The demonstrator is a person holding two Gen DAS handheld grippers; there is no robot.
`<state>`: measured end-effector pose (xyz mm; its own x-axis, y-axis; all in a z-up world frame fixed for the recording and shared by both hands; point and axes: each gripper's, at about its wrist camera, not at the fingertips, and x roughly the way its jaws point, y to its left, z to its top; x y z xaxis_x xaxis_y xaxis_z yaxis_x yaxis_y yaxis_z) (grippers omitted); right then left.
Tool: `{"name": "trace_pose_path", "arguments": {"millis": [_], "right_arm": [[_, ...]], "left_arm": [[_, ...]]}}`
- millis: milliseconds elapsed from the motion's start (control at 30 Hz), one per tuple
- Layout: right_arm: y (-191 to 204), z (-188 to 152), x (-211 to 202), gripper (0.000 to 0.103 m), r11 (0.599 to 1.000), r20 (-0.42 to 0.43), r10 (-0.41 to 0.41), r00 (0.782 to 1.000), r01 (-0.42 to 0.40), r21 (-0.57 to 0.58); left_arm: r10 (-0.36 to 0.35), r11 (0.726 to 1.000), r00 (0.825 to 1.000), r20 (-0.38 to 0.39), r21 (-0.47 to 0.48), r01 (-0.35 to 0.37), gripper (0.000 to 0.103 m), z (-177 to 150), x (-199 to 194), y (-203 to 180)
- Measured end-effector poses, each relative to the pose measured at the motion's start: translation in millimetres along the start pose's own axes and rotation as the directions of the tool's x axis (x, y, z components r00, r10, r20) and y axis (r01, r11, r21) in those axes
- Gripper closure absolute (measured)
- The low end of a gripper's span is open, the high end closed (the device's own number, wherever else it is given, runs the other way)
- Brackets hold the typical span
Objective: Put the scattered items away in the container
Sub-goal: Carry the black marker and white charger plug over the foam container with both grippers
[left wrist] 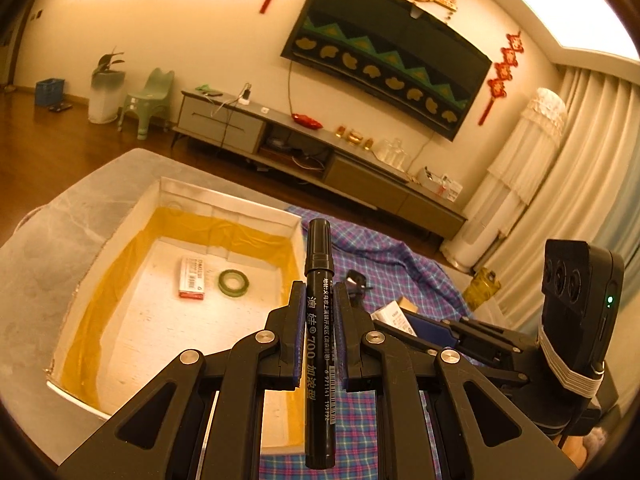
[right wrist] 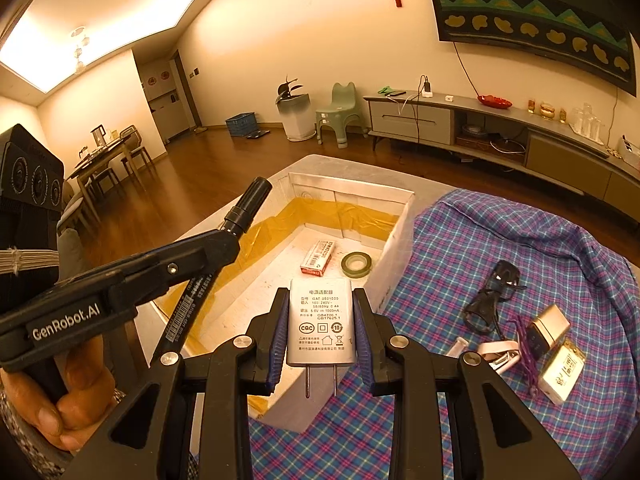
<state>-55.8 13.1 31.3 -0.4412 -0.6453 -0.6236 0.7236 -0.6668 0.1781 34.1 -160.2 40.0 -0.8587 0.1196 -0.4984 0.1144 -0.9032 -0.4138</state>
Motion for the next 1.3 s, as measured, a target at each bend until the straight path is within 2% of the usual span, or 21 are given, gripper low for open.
{"name": "trace_pose_path", "arguments": {"millis": [967,1300], "right_arm": [[26.0,8.4,69.2,0.072,0.999,-0.084,-0.002,0.997,-0.002,-0.046],[37.3,12.1,91.2,0.072,0.997,-0.134,-0.013,0.991,0.002,-0.083]], "left_arm": [[0.098,0.988,0.993,-0.064,-0.113,-0.105,0.090,9.2,23.5,77.5],[0.109,0.985,0.989,-0.102,-0.125,-0.121,0.090,18.2,34.8,98.8]]}}
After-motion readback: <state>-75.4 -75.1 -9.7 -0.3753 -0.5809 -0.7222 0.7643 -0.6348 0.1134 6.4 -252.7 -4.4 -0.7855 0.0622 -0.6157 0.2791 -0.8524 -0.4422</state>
